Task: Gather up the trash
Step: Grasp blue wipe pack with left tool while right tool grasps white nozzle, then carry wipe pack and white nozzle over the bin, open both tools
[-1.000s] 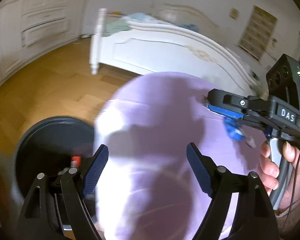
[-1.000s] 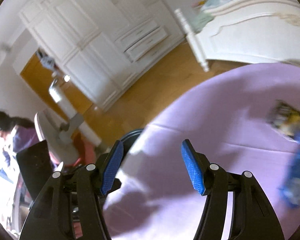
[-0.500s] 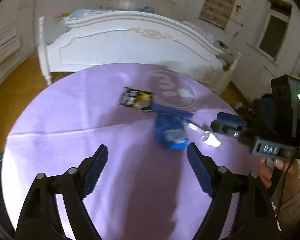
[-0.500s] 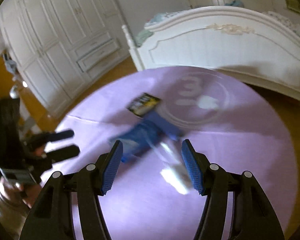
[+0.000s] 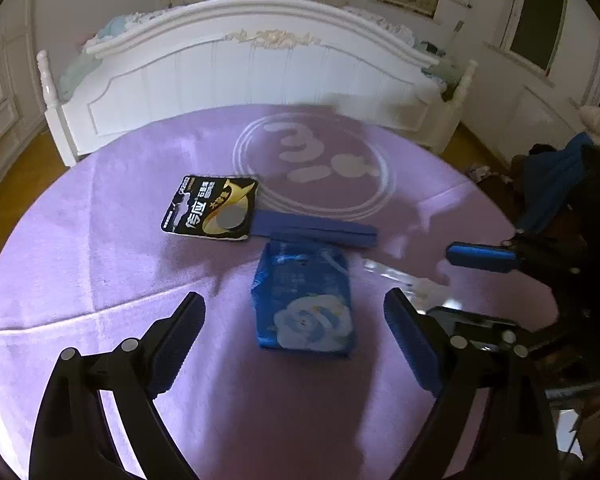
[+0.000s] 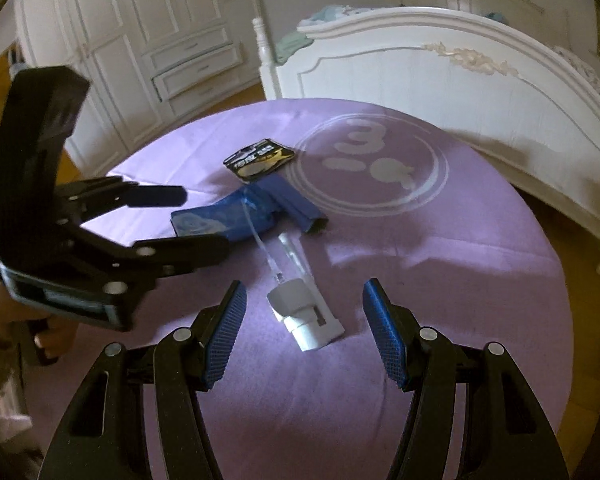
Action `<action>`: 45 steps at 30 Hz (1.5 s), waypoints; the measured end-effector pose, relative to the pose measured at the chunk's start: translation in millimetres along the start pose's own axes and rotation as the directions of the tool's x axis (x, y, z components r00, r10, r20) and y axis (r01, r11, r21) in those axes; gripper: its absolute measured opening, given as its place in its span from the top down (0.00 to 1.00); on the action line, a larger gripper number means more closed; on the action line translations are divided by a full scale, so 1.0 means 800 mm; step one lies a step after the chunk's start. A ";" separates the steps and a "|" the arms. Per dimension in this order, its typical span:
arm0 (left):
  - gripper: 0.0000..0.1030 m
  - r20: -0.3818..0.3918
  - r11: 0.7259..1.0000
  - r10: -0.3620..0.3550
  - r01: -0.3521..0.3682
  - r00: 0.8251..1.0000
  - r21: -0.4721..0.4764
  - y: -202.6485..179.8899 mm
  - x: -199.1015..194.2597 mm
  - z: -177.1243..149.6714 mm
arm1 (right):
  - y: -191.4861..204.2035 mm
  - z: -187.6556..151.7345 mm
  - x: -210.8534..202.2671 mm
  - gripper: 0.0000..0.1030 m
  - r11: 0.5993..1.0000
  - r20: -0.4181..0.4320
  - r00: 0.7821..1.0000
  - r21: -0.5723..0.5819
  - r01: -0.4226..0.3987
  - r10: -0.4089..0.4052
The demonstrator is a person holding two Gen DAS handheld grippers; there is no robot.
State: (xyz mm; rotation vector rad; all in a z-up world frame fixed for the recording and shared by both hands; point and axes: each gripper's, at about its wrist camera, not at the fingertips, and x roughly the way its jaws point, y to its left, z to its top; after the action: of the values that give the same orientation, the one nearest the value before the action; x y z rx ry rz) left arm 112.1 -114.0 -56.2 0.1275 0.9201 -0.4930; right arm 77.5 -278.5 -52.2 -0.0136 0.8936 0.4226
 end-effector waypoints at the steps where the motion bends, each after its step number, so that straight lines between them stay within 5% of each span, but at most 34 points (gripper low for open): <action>1: 0.21 -0.006 1.000 0.001 -0.002 1.000 -0.001 0.000 0.003 -0.001 | 0.001 0.002 0.004 0.51 1.000 -0.011 1.000 -0.007 0.001 -0.001; 5: 0.36 -0.005 1.000 0.005 -0.005 1.000 -0.002 0.003 0.008 0.001 | 0.002 0.001 0.016 0.65 1.000 -0.058 0.998 -0.011 0.003 -0.004; 8: 0.49 0.001 1.000 0.006 -0.006 1.000 -0.001 0.008 0.008 0.001 | 0.000 0.003 0.017 0.66 1.000 -0.058 0.998 -0.004 -0.002 0.002; 21: 0.49 0.074 0.997 0.000 0.006 0.997 -0.083 0.037 -0.044 -0.023 | 0.009 0.005 -0.011 0.76 0.987 0.004 0.993 0.108 -0.119 0.120; 30: 0.49 0.173 0.979 0.101 -0.067 0.980 -0.192 0.100 -0.138 -0.074 | 0.078 0.037 -0.017 0.76 0.968 0.030 0.972 0.083 -0.236 0.234; 45: 0.49 0.169 0.872 0.317 -0.216 0.933 -0.440 0.253 -0.245 -0.194 | 0.273 0.107 0.042 0.76 0.913 -0.062 0.915 -0.061 -0.402 0.399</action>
State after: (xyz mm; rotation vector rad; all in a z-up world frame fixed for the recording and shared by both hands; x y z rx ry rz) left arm -6.7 182.2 -16.8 -0.1880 0.7390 -0.0411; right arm 81.1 -50.1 12.1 0.0951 0.9295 0.8427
